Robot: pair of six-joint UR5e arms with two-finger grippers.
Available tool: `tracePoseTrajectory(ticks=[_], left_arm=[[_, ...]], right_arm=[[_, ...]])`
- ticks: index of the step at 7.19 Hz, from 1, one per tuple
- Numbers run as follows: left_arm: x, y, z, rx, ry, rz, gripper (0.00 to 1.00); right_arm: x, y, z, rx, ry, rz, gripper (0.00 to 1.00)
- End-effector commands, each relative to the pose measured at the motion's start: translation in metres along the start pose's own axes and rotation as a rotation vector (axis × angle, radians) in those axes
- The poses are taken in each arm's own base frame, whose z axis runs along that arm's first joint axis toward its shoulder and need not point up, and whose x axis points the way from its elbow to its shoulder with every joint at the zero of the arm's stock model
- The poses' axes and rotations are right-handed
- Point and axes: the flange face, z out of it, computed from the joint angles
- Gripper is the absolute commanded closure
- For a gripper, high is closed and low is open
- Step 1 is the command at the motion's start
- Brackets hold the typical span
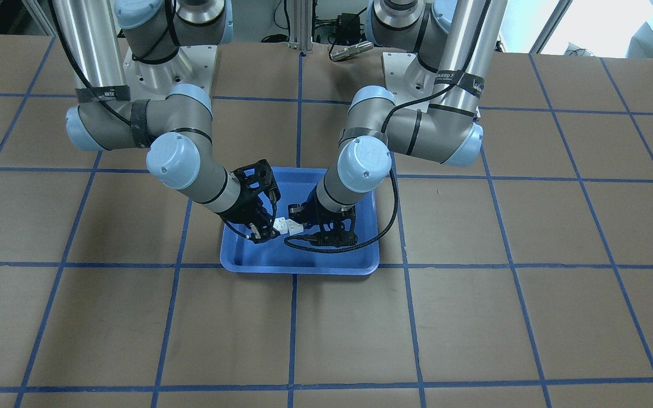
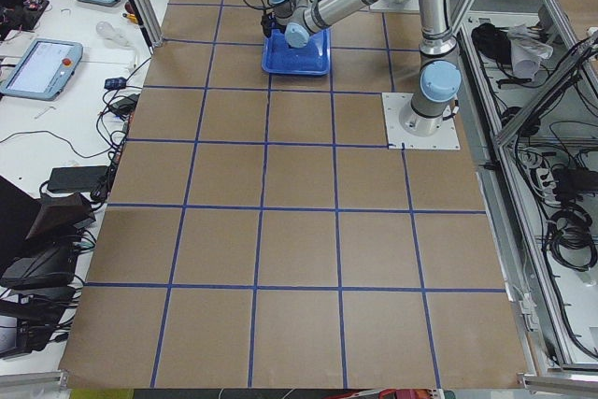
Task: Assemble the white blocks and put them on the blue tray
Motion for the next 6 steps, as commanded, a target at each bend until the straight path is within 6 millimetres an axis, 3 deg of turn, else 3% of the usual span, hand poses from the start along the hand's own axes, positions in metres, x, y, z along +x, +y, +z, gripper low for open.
tracePoseTrajectory(ticks=[1,5,6], left_arm=[[0.0,0.001,-0.001,0.001,0.0,0.003,1.0],[0.001,0.002,-0.002,0.003,0.001,0.008,1.0],[0.001,0.002,-0.003,0.004,0.002,0.005,1.0]], right_arm=[[-0.001,-0.001,0.001,0.0,0.0,-0.003,1.0],[-0.003,-0.006,0.011,-0.001,-0.02,0.006,1.0],[-0.004,-0.006,0.012,0.002,-0.025,0.015,0.69]])
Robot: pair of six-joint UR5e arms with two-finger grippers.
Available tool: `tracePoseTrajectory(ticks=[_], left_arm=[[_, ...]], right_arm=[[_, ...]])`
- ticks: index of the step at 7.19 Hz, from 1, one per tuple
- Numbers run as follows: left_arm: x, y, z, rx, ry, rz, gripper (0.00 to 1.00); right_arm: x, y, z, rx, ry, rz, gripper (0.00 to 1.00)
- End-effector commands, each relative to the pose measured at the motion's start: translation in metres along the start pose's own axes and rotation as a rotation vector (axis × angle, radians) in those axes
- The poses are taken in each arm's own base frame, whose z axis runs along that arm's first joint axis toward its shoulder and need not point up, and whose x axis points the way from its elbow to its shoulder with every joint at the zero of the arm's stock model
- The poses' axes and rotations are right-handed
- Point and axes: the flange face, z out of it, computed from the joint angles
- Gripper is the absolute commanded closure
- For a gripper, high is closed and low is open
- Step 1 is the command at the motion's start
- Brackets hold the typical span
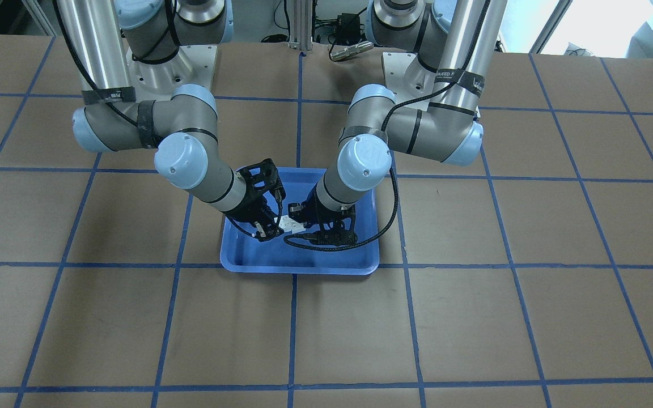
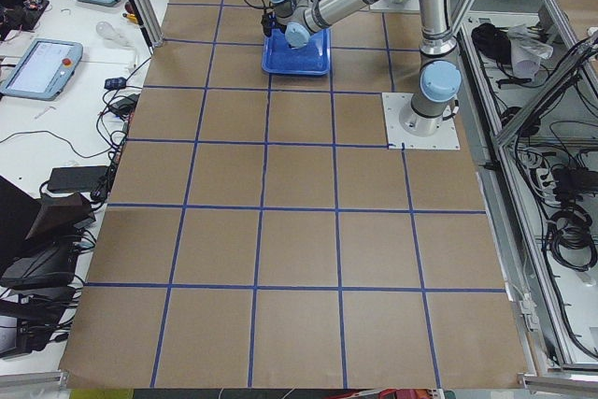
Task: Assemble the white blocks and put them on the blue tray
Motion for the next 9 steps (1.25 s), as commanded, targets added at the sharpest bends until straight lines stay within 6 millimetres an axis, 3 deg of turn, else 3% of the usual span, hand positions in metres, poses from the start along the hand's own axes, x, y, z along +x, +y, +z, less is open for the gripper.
tracePoseTrajectory(ticks=[1,2,5,7,9], left_arm=[[0.0,0.0,-0.001,0.001,0.001,-0.002,1.0],[0.0,0.0,-0.001,0.002,0.001,-0.001,1.0],[0.002,0.002,-0.006,0.01,0.004,0.001,1.0],[0.003,0.002,-0.019,0.046,-0.025,0.023,1.0],[-0.008,-0.014,-0.046,0.089,-0.045,0.046,1.0]], right_arm=[[-0.002,0.0,0.004,0.013,-0.018,0.02,0.19],[-0.002,0.002,0.008,0.014,-0.025,0.018,0.0],[0.005,0.0,-0.007,0.006,0.007,0.016,0.0],[0.028,-0.004,-0.068,-0.014,0.071,0.033,0.0],[0.04,-0.001,-0.163,-0.063,-0.001,0.139,0.0]])
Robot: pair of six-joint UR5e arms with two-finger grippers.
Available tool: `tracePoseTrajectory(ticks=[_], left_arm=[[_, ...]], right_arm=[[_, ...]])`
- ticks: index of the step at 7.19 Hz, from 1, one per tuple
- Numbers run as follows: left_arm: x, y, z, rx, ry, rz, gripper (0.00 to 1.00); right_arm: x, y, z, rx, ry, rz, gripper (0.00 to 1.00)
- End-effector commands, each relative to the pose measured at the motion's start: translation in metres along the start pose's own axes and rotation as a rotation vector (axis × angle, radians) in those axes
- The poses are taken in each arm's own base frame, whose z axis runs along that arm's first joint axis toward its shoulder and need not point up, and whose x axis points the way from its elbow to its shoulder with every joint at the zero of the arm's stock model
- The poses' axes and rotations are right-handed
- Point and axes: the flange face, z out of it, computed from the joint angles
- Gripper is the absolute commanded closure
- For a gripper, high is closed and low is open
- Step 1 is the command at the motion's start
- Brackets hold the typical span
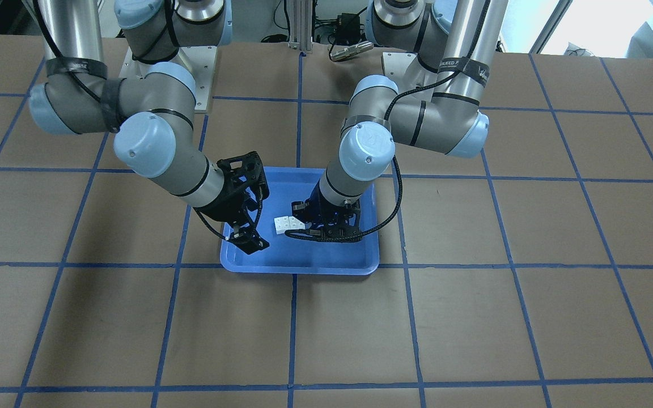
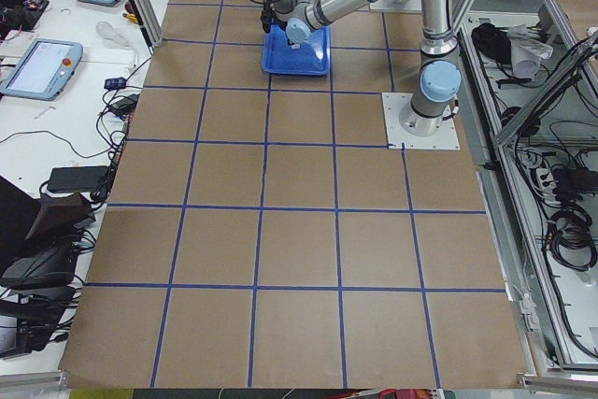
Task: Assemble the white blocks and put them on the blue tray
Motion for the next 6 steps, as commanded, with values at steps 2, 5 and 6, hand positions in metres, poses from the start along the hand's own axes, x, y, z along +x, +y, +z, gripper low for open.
tracePoseTrajectory(ticks=[2,5,6], left_arm=[[-0.019,-0.037,-0.084,0.03,-0.061,0.027,0.99],[-0.048,-0.043,-0.214,0.042,-0.2,0.131,0.98],[-0.052,-0.034,-0.224,0.045,-0.216,0.183,0.98]], right_arm=[[0.014,0.014,-0.135,-0.05,-0.035,0.152,0.0],[-0.036,0.034,-0.233,-0.234,-0.157,0.387,0.0],[-0.046,0.027,-0.247,-0.253,-0.118,0.49,0.0]])
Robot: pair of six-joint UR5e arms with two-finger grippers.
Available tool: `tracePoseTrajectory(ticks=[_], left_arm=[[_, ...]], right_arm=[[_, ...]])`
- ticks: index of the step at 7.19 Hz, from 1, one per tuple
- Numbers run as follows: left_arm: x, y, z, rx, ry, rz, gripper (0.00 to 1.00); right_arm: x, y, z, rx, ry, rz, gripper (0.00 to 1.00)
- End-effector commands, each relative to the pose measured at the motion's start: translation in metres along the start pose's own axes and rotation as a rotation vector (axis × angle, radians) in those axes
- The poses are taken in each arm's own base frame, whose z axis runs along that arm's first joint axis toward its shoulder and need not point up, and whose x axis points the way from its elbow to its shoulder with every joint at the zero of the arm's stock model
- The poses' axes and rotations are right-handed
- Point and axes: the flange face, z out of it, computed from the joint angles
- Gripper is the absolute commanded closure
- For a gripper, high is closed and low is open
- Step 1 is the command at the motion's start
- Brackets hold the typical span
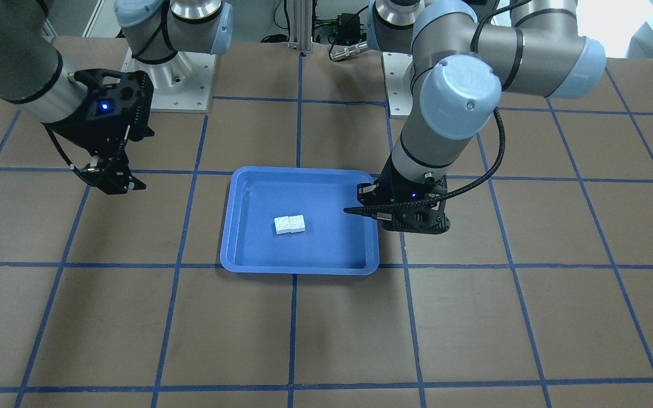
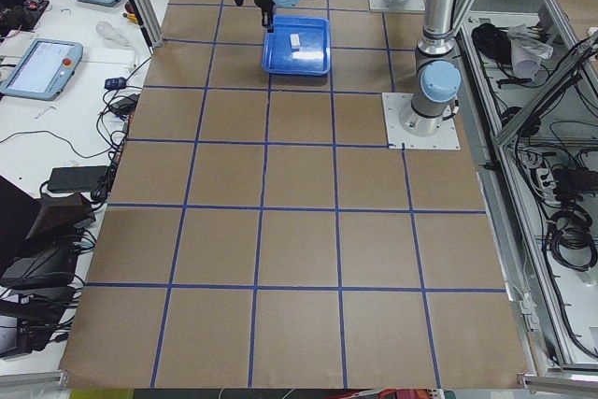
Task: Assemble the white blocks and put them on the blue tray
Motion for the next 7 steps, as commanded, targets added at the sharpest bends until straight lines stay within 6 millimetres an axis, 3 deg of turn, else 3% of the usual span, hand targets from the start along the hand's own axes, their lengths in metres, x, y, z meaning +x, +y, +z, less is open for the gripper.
tracePoseTrajectory(ticks=[1,4,5,6,7], left_arm=[[-0.02,0.018,-0.051,0.033,-0.029,0.04,0.98],[-0.062,0.039,-0.093,0.056,-0.119,0.096,0.97],[-0.063,0.046,-0.097,0.043,-0.114,0.094,0.97],[-0.068,0.053,-0.107,0.045,-0.091,0.082,0.97],[-0.082,0.052,-0.121,0.071,-0.017,0.029,0.96]], right_arm=[[-0.026,0.014,-0.028,-0.102,0.041,0.339,0.0],[-0.066,-0.008,-0.057,-0.072,0.165,0.937,0.0],[-0.082,-0.031,-0.058,-0.059,0.181,1.017,0.0],[-0.09,-0.059,-0.047,-0.057,0.188,1.123,0.0],[-0.079,-0.065,-0.043,-0.012,0.23,1.24,0.0]])
